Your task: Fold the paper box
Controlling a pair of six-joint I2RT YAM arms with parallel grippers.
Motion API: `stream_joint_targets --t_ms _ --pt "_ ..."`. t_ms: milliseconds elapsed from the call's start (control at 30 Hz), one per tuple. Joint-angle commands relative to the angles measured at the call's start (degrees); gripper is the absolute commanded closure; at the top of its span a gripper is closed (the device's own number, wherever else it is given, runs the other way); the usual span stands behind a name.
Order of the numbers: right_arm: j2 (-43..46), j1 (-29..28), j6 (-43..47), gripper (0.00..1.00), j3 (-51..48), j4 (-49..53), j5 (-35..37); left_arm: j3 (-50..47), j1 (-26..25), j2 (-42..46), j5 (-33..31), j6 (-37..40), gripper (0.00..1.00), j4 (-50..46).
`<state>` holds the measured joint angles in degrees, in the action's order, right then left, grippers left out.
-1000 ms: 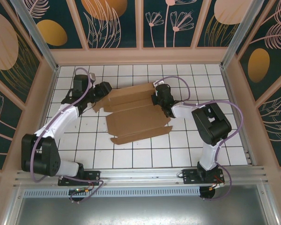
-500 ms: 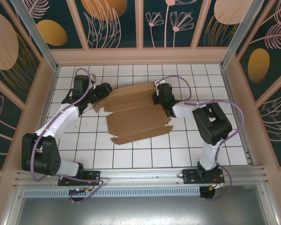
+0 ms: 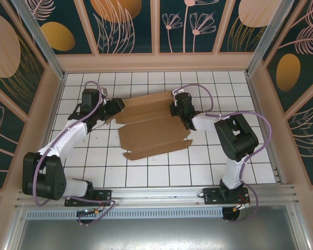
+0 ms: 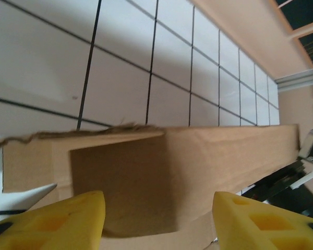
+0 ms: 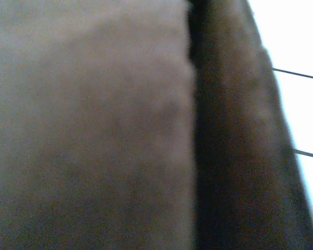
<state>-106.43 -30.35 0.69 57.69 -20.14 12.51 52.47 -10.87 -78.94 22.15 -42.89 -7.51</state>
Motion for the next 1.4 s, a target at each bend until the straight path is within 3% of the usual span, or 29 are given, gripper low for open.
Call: stream_joint_targets --t_ms 0,267,433,533,733,933,1033,1100,1167,1367 --pt "-2.0 0.6 -1.9 1.00 -0.4 4.4 0.2 -0.8 0.2 -1.8 2.4 -1.3 0.44 4.6" --pt "-2.3 -0.2 -2.8 1.00 -0.2 5.1 -1.2 -1.0 0.2 -5.2 6.1 -5.8 0.49 16.8" --pt "-2.4 -0.3 -3.1 1.00 0.5 6.0 -1.8 -1.8 0.2 -7.3 9.7 -9.0 0.62 23.6" --pt "-2.6 -0.2 -3.6 1.00 1.4 7.5 0.5 -1.4 0.2 -7.0 7.0 -6.5 0.71 20.5" --pt "-2.9 0.9 -7.8 1.00 3.8 12.5 6.8 -2.1 0.3 -0.1 -4.1 -0.4 0.60 12.3" --pt "-3.7 1.1 -8.7 1.00 5.1 14.4 8.4 -6.9 0.1 5.1 -8.5 0.9 0.54 9.8" --pt "-3.6 1.2 -8.6 1.00 5.0 14.4 7.9 -9.6 -1.3 5.4 -10.6 1.2 0.69 8.9" --pt "-3.6 1.2 -8.5 1.00 4.9 14.2 7.5 -10.0 -3.6 3.5 -11.8 1.9 0.87 8.4" --pt "-3.5 1.2 -8.4 1.00 4.8 14.1 7.2 -8.9 -6.2 0.2 -13.3 2.4 0.97 7.5" --pt "-3.9 1.1 -7.8 1.00 4.9 14.2 6.2 -6.4 -7.3 -7.2 -16.0 -0.4 1.00 11.7"
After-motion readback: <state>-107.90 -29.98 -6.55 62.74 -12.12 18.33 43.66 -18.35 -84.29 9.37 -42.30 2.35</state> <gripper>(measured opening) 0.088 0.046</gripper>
